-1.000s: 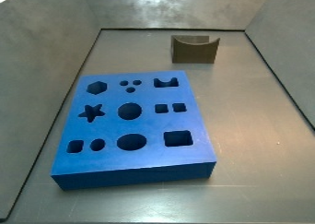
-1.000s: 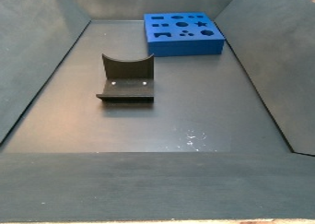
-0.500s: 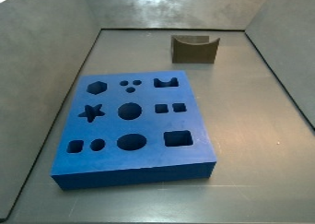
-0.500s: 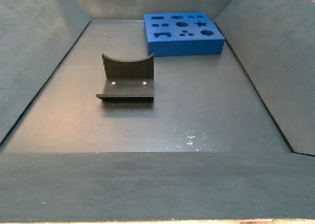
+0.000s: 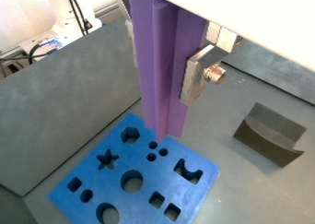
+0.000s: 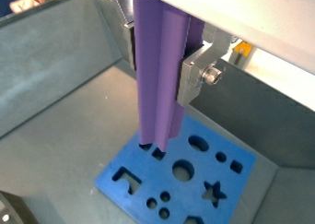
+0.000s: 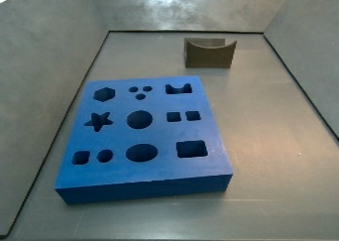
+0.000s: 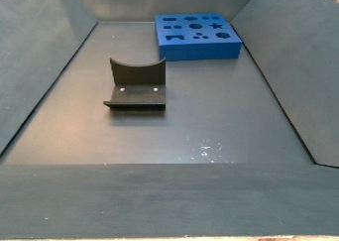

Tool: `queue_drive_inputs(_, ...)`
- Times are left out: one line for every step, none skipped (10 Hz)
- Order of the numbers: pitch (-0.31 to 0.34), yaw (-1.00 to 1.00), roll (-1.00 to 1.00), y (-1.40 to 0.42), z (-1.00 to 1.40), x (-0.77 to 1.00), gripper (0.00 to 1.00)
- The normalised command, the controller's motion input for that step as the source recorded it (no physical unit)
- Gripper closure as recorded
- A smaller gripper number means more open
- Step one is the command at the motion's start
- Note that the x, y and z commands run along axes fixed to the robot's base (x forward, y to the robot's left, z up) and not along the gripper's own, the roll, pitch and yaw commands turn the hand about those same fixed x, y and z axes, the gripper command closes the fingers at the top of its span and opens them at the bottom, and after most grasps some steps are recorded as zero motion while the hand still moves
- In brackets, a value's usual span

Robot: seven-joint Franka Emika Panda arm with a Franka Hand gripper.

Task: Pick up the star object. Move up. Move to above the board. Insert the star object.
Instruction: Insert the star object.

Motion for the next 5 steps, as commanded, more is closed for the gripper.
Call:
queue_drive_inputs(-0.004, 0.0, -0.03, 0.0, -0.01, 0.0, 1.0)
queue_drive_inputs(0.0, 0.0, -0.01, 0.0, 0.0, 0.0, 1.0)
queue_drive_inputs(0.0, 0.0, 0.0, 0.0, -0.03, 0.0, 1.0)
queue_drive_inputs(-0.017, 0.0, 0.18, -0.31, -0.43, -0.3, 1.0)
queue_drive_inputs(-0.054, 0.0, 0.15, -0.45, -0.61, -0.62, 1.0)
